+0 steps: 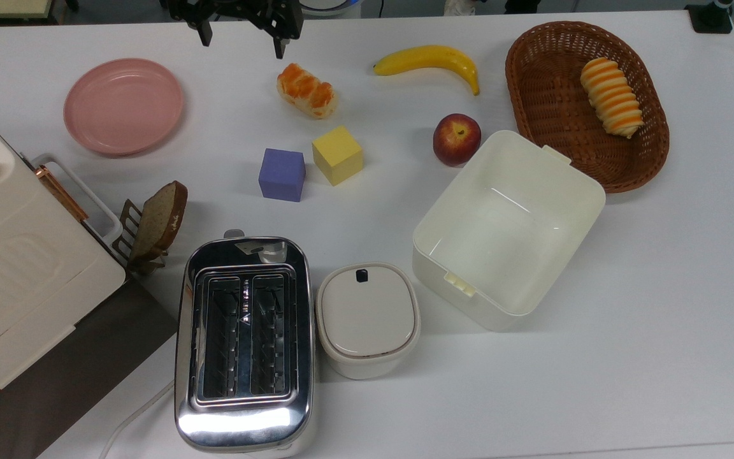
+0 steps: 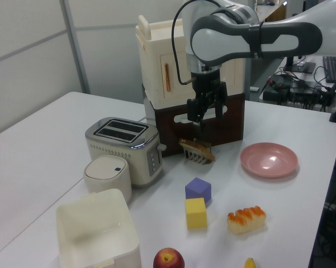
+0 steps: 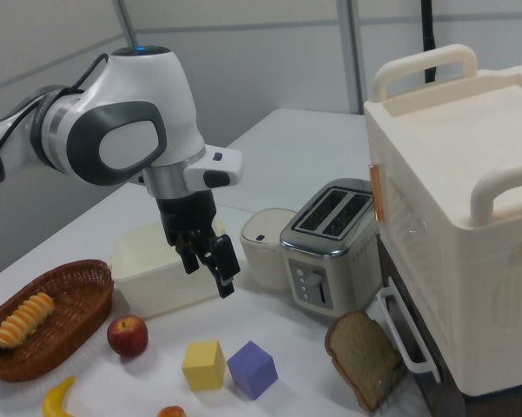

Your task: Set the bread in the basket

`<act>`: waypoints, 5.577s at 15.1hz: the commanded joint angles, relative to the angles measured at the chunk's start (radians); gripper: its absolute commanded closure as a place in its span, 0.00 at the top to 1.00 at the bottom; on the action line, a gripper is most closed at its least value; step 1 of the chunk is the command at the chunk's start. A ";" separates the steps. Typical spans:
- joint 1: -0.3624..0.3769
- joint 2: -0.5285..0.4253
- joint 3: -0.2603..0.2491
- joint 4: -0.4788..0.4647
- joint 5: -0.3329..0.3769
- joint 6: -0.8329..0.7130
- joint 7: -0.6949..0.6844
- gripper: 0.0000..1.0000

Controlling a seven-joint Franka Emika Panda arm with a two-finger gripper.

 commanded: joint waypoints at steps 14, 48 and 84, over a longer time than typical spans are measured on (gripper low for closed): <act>0.335 -0.164 -0.287 -0.250 -0.011 -0.094 -0.701 1.00; 0.447 -0.133 -0.235 -0.647 -0.244 0.378 -0.450 0.15; 0.213 0.117 0.417 -0.019 -0.089 -0.009 0.565 1.00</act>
